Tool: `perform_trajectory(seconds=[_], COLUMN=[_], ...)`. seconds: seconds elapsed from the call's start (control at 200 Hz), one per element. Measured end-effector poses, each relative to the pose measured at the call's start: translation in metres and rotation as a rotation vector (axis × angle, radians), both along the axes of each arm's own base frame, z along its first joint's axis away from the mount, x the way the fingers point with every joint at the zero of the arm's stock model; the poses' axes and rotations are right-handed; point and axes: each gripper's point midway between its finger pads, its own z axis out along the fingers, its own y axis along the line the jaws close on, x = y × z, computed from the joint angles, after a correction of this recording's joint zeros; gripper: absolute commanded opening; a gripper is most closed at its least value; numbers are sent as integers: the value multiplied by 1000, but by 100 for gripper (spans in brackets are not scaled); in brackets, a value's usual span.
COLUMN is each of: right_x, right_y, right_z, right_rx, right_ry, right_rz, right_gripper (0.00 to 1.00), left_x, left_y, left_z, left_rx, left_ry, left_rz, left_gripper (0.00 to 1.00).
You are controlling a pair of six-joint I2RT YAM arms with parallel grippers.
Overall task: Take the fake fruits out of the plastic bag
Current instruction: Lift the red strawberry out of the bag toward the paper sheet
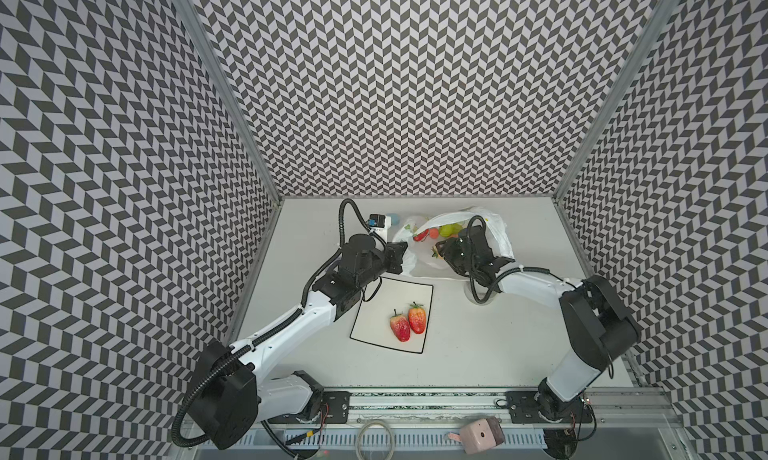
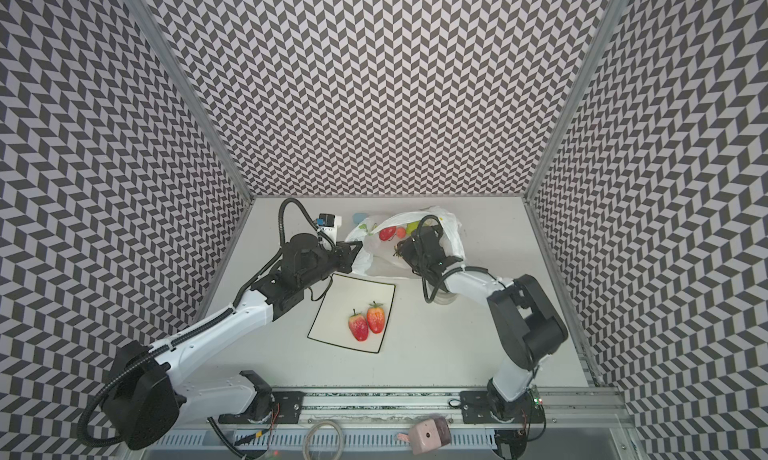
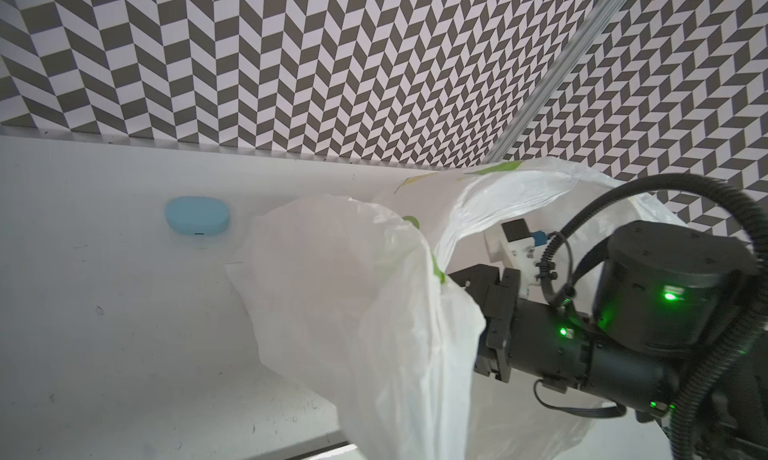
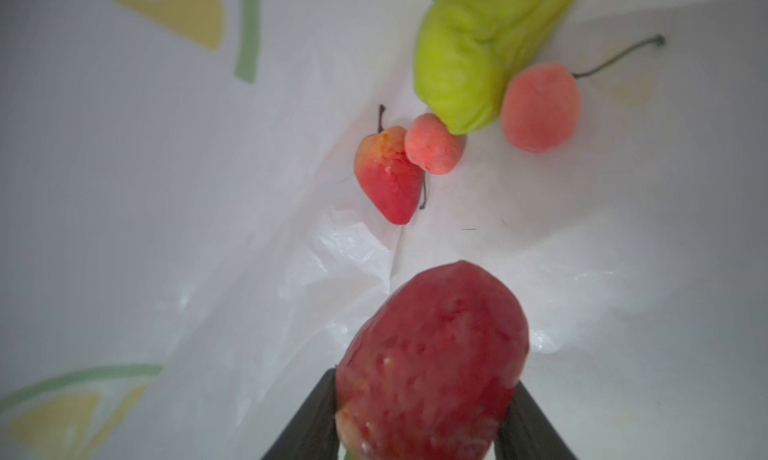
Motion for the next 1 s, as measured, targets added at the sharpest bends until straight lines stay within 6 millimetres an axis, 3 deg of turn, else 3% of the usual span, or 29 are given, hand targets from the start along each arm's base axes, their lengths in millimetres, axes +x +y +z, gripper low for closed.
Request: perform_trajectory(seconds=[0.295,0.666,1.001], right_x=[-16,-22,-88], right_y=[6,30,48], right_z=[51,71,103], right_rx=[-113,-166,-260], right_ry=[-242,-405,-619], right_rz=[218,381,653], right_gripper=[35,37,37], left_x=[1,4,6], left_y=[-1,-6,-8], left_z=[0,-1,5], left_rx=[-1,-3,-11], left_ry=[-1,2,-8], left_rz=[-4,-16,-17], left_gripper=[0,0,0])
